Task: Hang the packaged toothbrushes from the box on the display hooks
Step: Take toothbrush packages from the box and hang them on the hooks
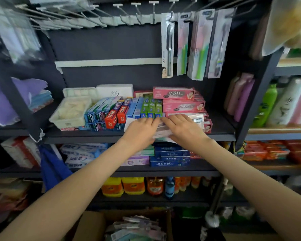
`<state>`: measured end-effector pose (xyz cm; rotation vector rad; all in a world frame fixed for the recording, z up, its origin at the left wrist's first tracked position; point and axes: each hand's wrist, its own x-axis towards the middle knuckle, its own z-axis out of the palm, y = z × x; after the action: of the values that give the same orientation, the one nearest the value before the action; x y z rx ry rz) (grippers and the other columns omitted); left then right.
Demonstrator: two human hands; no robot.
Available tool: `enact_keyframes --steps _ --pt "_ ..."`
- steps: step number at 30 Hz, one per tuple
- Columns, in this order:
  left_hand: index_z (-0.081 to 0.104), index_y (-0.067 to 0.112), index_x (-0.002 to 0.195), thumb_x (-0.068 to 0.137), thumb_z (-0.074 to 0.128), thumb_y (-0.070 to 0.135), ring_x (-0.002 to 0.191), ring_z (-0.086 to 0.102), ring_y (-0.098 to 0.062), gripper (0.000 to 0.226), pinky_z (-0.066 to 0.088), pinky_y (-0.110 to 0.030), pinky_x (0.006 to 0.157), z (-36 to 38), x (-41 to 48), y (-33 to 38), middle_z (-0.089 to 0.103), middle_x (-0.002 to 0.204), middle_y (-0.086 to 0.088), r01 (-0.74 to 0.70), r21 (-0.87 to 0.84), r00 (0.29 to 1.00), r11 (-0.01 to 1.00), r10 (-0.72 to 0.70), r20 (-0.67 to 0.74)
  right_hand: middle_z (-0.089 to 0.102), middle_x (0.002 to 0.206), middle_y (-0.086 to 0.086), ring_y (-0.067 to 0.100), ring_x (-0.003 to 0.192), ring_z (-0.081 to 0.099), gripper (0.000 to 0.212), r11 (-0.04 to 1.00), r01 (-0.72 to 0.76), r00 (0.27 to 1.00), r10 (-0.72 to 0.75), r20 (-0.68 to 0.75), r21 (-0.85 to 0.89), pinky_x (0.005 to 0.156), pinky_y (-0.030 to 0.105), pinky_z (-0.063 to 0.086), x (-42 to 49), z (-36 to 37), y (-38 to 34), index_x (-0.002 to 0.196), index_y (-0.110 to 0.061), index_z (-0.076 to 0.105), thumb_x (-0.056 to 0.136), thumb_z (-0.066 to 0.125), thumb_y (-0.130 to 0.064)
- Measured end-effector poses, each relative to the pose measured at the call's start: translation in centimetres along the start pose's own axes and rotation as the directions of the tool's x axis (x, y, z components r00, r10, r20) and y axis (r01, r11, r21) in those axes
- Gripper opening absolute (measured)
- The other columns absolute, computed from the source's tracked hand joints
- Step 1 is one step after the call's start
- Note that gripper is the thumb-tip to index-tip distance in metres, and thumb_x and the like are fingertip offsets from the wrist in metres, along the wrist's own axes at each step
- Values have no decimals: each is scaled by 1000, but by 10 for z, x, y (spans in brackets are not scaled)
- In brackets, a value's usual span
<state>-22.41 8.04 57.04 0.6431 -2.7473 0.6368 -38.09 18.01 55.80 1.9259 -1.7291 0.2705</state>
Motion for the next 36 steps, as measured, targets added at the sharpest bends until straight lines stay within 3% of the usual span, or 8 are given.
enact_keyframes --steps 7,11,15,18,22,25,30,36 --pt "12 7 153 91 56 18 120 50 -28 76 47 -36 82 -3 20 -30 48 137 -15 23 57 1000 998 -23 -8 65 102 19 38 91 64 72 985 -121 993 120 -16 -125 85 51 54 8 -5 39 118 3 59 53 88 -8" --pt "17 8 150 92 59 30 119 53 -29 75 50 -39 78 2 21 -61 48 137 -14 232 -41 971 972 -230 58 59 119 21 41 108 57 67 954 -286 958 287 -2 -90 93 49 46 7 -12 58 133 3 48 74 76 -10" --pt "44 8 136 88 64 37 105 57 -28 60 48 -38 80 8 24 -86 53 132 -14 486 -443 866 754 -485 125 49 132 10 31 121 45 57 856 -500 865 500 40 130 90 42 44 15 -21 58 140 -9 36 92 58 -31" --pt "51 8 120 87 66 42 83 54 -18 50 40 -28 63 3 32 -90 59 111 -7 484 -593 840 644 -532 108 48 130 8 30 120 46 58 798 -567 821 568 60 206 86 41 46 30 -26 51 138 -11 36 92 59 -36" --pt "53 11 111 86 66 47 80 61 -13 46 49 -27 61 -5 53 -96 62 97 0 454 -736 823 502 -553 130 52 123 8 29 110 51 52 738 -602 778 627 18 307 78 37 45 59 -33 47 131 -13 41 89 61 -36" --pt "50 8 118 87 65 45 81 57 -14 50 39 -22 56 -16 70 -106 60 100 1 452 -781 798 431 -587 137 54 119 9 29 103 54 55 748 -595 776 630 -33 294 73 37 49 89 -43 55 134 -14 37 90 60 -37" --pt "41 3 124 88 66 41 88 51 -20 58 42 -28 66 -33 96 -119 57 119 -13 441 -795 786 416 -606 119 54 117 13 35 99 57 53 747 -639 751 658 -60 184 67 35 42 142 -63 84 134 -11 36 92 57 -38" --pt "41 4 120 89 64 41 82 52 -20 54 34 -23 50 -40 117 -122 56 108 -9 445 -751 800 488 -593 89 53 118 15 34 102 56 51 703 -704 701 710 -62 97 66 35 43 187 -70 115 130 -7 38 93 57 -36"
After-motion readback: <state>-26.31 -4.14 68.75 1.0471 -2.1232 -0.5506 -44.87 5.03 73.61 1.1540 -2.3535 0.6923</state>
